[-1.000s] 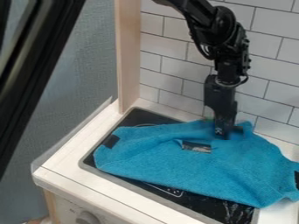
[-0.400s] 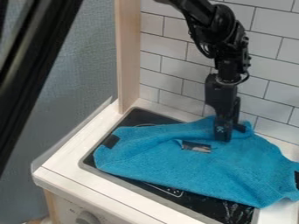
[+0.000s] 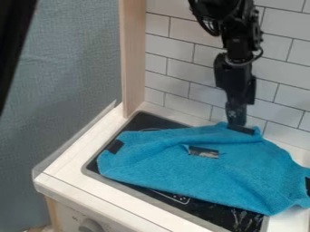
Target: Unfolding the cloth from the bottom right to the top left.
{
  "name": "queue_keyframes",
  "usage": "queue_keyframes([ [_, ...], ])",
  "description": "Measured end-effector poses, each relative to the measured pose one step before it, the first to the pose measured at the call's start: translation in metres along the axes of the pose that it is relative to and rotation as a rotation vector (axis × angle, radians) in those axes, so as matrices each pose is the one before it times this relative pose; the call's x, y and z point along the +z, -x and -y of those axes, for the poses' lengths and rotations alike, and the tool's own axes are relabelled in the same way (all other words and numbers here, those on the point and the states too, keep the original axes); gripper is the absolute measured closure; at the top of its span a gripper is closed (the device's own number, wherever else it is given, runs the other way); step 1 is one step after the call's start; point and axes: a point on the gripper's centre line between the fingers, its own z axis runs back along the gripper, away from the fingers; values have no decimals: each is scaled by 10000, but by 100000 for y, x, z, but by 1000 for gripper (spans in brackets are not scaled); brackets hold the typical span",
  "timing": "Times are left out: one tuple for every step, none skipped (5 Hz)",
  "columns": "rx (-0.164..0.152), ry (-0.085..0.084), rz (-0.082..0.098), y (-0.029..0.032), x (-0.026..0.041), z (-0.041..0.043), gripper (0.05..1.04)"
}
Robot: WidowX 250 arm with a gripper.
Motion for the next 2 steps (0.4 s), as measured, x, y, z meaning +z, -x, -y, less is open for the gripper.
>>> queue_keyframes([
  [186, 458, 46, -1347, 2065, 352, 84],
  [109, -2, 6, -308, 11, 21, 84],
])
